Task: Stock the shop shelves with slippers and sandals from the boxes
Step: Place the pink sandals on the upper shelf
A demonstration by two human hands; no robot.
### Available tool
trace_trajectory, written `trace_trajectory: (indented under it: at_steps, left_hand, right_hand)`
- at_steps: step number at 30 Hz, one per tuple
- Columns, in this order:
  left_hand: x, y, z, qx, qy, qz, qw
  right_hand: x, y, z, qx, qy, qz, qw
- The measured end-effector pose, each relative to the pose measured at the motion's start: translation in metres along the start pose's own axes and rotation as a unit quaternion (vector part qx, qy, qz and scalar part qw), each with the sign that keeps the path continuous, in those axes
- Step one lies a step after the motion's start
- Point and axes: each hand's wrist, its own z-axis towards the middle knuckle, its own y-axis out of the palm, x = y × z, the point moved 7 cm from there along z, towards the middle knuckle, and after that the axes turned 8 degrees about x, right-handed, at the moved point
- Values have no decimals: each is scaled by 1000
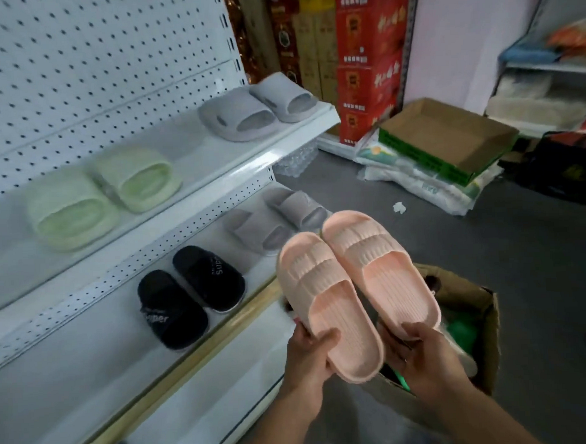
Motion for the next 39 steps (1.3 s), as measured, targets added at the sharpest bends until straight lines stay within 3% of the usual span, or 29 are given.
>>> trace_trajectory:
  at_steps: [7,12,16,19,23,28,31,36,39]
  left_hand:
    - [57,-104,-66,19,46,-12,999]
    - [84,-137,-111,79,99,-67,990]
    - [97,-150,-143,118,125,-130,977]
    - [104,-154,-164,98,120,-157,975]
    - [122,-159,-185,78,125,-176,973]
    - [152,-170,-215,-33,175,-186,966]
    - [164,-209,-218,7,187,-202,961]
    - [198,-280,-217,102,145,-304,936]
    - [212,-295,-214,123,116,-262,950]
  right_hand:
    - [21,44,-82,-33,-103,-79,991]
    - [79,82,-128,-47,-101,-176,978]
    - [106,104,-153,15,-195,-124,973]
    - [102,120,-185,100,-309,-144,935]
    - [105,145,-211,101,-371,-163,908]
    - [96,177,-222,26,-375,-251,892]
    - [86,194,-226,-23,-387,-286,876]
    - [65,217,-239,-65,-433,-385,812]
    - [55,237,-248,-107,-446,-452,765]
